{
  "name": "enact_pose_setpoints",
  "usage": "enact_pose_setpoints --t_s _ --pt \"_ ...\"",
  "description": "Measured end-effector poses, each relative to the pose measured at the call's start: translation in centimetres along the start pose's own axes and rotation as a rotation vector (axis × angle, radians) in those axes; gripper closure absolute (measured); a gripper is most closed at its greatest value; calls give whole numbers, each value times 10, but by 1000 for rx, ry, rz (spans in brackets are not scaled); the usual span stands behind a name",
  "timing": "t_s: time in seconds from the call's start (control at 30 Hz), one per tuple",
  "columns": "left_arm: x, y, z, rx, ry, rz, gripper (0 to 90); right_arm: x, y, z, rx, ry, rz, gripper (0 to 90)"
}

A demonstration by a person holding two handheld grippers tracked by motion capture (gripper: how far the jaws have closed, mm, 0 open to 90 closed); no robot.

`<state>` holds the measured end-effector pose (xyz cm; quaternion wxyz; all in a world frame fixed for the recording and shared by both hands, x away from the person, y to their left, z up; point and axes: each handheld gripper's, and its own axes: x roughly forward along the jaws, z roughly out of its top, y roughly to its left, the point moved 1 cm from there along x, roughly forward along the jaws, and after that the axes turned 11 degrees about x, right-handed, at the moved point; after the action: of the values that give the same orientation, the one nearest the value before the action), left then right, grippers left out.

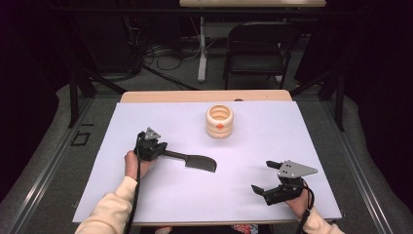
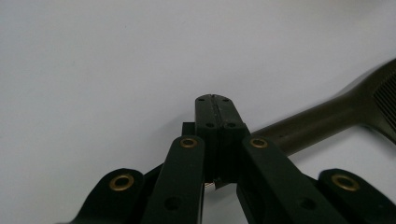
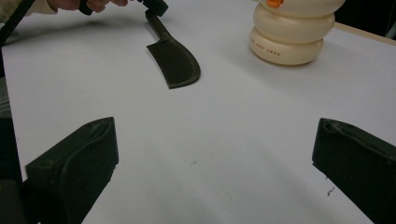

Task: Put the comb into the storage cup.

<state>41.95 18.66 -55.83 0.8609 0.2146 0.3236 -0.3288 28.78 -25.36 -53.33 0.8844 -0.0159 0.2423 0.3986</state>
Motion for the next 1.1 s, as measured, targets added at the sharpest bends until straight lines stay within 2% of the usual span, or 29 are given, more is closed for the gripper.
enact_pose_setpoints --t_s 0.37,1.0,1.1 --pt "-5 -5 -3 33 36 -10 899 0 0 0 0 -1 -1 0" --pt "-13 -11 -7 55 74 -41 899 -1 0 0 2 0 -4 0" --pt "-14 -13 -7 70 84 -48 899 -1 0 0 2 0 -4 1"
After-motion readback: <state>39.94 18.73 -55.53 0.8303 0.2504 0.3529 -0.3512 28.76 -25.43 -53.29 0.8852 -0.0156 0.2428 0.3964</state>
